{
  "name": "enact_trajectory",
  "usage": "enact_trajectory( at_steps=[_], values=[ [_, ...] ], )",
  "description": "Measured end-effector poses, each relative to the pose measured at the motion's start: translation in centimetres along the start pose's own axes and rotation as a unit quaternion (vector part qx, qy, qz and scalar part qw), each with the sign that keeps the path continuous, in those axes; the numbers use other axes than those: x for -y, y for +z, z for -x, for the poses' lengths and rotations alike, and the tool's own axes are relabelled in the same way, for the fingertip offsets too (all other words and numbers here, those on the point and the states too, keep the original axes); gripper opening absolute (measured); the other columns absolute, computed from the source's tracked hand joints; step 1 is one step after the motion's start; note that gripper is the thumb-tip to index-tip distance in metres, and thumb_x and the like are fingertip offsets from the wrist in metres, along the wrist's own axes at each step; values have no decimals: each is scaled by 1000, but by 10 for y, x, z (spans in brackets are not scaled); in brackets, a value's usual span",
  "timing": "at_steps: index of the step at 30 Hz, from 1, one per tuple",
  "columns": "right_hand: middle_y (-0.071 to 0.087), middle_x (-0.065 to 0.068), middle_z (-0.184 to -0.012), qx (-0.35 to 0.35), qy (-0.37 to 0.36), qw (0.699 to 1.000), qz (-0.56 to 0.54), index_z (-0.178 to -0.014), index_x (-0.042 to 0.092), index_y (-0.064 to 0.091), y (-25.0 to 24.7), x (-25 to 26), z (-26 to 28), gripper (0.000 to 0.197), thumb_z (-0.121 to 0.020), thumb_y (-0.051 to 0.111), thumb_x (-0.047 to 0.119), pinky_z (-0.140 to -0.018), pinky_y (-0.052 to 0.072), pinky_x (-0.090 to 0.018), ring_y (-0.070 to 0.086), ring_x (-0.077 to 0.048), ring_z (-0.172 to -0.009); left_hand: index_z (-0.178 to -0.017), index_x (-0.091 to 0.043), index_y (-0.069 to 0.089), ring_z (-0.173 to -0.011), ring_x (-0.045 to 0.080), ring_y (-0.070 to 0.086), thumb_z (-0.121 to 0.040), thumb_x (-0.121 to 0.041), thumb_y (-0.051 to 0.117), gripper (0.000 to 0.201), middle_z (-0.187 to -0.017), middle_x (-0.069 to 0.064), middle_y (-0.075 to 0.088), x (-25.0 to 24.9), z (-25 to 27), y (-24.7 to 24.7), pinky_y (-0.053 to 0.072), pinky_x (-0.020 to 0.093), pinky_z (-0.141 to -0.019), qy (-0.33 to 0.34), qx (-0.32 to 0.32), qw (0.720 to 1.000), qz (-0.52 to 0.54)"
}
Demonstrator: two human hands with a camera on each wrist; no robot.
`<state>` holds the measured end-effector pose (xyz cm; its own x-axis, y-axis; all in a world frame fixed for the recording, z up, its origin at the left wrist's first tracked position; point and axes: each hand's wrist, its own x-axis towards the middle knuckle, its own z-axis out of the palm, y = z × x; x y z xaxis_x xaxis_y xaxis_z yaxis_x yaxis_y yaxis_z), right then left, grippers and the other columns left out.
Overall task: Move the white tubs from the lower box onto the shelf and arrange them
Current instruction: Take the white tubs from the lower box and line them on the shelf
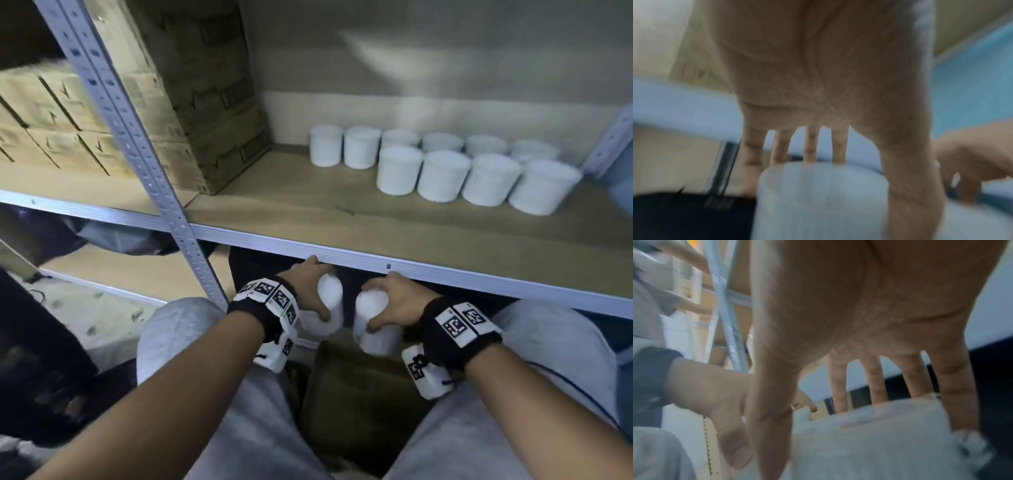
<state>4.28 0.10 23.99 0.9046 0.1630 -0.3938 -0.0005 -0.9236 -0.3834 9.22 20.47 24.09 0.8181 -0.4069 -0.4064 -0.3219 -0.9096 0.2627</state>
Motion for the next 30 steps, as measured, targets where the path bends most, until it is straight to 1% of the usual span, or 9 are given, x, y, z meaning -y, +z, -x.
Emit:
enact_trajectory(
  at_steps=[4,7,10,14,16,19,24,27,30],
  values=[
    [46,1,-124,-46,-41,998,-1,-127,39,51,-21,15,15,85,-48,80,52,-96,48,-35,52,-21,-115,-134,-29,44,-116,29,49,-59,-36,85,86,-125,4,39,-5,19,-37,48,42,-95,14,-24,1000,4],
    [45,0,-125,-77,-65,995,-17,-129,37,51,-41,25,24,82,-54,83,46,-96,47,-32,51,-21,-116,-133,-31,45,-114,28,50,-59,-39,84,84,-122,2,41,-9,30,-63,49,44,-94,26,-37,999,3],
    [45,5,-125,-113,-88,989,-30,-125,41,52,-66,32,31,76,-55,83,45,-94,49,-32,52,-18,-114,-137,-32,42,-115,25,48,-60,-41,83,87,-127,0,41,-10,36,-86,48,41,-94,29,-65,997,1],
    [49,10,-126,-145,-112,982,-52,-127,33,55,-94,36,31,74,-60,83,41,-96,46,-29,50,-13,-117,-136,-36,42,-120,21,48,-56,-46,82,90,-133,-4,45,-9,36,-108,47,40,-98,30,-116,993,20],
    [53,9,-125,-162,-109,979,-59,-126,30,57,-105,35,29,71,-60,83,39,-94,44,-25,51,-10,-116,-134,-38,41,-122,19,48,-53,-49,81,90,-136,-6,47,-9,34,-117,46,39,-100,25,-134,990,34],
    [51,8,-121,-182,-90,978,-43,-125,33,56,-114,33,22,70,-61,83,38,-87,42,-22,50,-11,-112,-130,-42,43,-120,18,49,-48,-56,78,91,-135,-6,50,-12,27,-124,47,41,-99,17,-157,987,38],
    [51,4,-133,-190,-70,978,-58,-127,30,56,-120,26,3,70,-63,83,38,-97,42,-27,49,-17,-122,-128,-40,46,-118,18,51,-51,-52,79,85,-132,-5,53,-14,11,-122,48,38,-97,6,-167,984,63],
    [52,3,-133,-193,-64,976,-73,-126,28,58,-114,20,-9,67,-64,82,39,-97,40,-26,49,-17,-123,-129,-35,48,-117,18,50,-58,-44,80,78,-133,-4,52,-14,2,-119,47,36,-96,0,-166,983,81],
    [52,4,-134,-210,-68,971,-87,-125,27,59,-107,18,-21,67,-64,82,43,-102,39,-28,49,-17,-124,-130,-31,48,-116,19,50,-64,-37,80,73,-132,-3,51,-16,-4,-119,46,32,-92,8,-163,983,88]
  ],
)
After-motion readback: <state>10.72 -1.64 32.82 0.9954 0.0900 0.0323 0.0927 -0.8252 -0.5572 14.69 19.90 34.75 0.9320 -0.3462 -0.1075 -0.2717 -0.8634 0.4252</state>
